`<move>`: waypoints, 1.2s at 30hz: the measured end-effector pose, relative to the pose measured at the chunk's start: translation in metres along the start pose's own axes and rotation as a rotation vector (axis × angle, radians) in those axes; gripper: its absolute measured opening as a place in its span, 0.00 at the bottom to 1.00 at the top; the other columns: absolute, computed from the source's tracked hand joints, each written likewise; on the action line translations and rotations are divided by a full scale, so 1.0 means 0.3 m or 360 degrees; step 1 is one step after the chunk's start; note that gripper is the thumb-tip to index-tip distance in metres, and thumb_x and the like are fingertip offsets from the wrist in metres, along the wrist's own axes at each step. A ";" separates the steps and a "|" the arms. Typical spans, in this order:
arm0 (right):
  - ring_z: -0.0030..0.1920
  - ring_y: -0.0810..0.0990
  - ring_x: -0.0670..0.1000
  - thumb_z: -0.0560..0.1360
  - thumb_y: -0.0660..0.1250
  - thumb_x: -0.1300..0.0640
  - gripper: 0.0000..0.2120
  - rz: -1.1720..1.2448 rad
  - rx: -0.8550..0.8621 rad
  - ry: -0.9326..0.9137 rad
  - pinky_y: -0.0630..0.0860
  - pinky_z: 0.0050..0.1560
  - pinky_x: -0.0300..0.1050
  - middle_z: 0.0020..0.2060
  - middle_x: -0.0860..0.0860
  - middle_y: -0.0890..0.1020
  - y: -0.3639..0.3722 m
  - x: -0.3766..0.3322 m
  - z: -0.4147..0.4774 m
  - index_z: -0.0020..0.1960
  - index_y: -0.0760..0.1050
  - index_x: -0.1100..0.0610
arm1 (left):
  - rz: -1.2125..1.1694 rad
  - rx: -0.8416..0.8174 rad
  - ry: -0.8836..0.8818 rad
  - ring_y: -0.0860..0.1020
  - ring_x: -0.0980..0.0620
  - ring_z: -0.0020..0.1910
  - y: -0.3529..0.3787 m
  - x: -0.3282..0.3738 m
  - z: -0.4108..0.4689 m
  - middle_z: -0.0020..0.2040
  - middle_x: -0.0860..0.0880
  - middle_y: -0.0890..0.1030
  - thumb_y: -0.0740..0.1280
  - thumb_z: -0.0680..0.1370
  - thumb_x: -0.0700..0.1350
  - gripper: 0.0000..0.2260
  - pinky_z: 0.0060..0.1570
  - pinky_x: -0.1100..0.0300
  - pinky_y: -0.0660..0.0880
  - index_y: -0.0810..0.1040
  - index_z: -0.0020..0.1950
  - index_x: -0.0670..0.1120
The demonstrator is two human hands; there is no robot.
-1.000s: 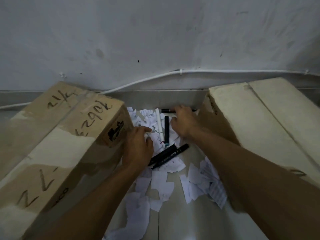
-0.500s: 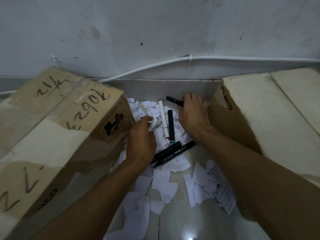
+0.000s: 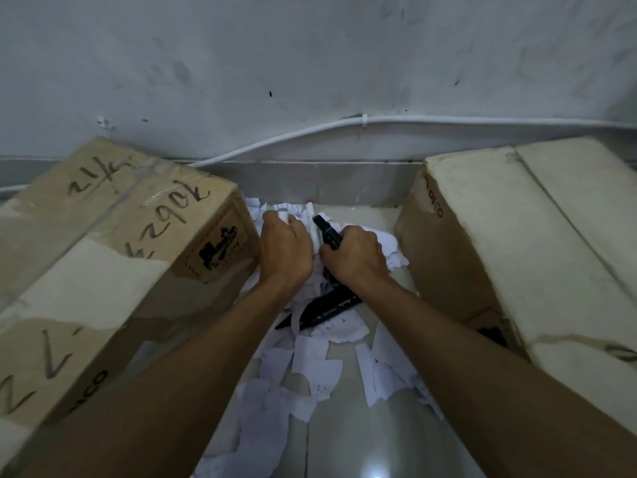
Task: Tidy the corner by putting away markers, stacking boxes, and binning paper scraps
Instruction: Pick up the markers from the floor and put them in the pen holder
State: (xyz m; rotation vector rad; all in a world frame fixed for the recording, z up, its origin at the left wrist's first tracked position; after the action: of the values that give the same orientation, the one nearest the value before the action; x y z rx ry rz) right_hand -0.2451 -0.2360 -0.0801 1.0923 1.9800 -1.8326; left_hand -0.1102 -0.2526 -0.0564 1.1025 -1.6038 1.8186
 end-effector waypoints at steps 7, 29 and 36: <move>0.38 0.77 0.50 0.75 0.65 0.48 0.12 0.0665 0.0296 0.0085 0.70 0.34 0.42 0.39 0.49 0.77 -0.101 0.015 -0.047 0.50 0.73 0.56 | 0.0398 -0.0312 0.0051 0.78 0.42 0.52 0.061 0.017 0.047 0.52 0.43 0.80 0.61 0.80 0.52 0.13 0.47 0.56 0.71 0.76 0.54 0.43; 0.41 0.80 0.57 0.70 0.68 0.55 0.15 -0.0557 -0.0355 -0.1083 0.69 0.34 0.44 0.51 0.52 0.76 -0.047 0.143 -0.308 0.56 0.78 0.54 | 0.0422 -0.0221 0.0365 0.72 0.53 0.33 -0.083 0.090 -0.063 0.38 0.52 0.73 0.63 0.77 0.50 0.08 0.28 0.62 0.63 0.70 0.51 0.47; 0.35 0.77 0.57 0.72 0.70 0.52 0.12 -0.0647 -0.0268 -0.1130 0.61 0.33 0.44 0.49 0.51 0.74 -0.103 0.148 -0.381 0.53 0.74 0.53 | 0.0937 -0.0761 0.0390 0.75 0.49 0.40 -0.009 -0.043 -0.146 0.43 0.49 0.79 0.70 0.70 0.64 0.20 0.39 0.58 0.72 0.77 0.47 0.49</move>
State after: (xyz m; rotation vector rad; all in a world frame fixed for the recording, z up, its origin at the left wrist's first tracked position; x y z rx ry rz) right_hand -0.2605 -0.1119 -0.0624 -0.0485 1.9179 -1.8222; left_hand -0.1121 -0.2075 -0.0648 0.1927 -2.1921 1.6601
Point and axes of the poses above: each hand's wrist, its own z-axis towards the middle knuckle, its own y-axis out of the palm, x = y × z, the point moved 5 cm from there along z, towards the middle knuckle
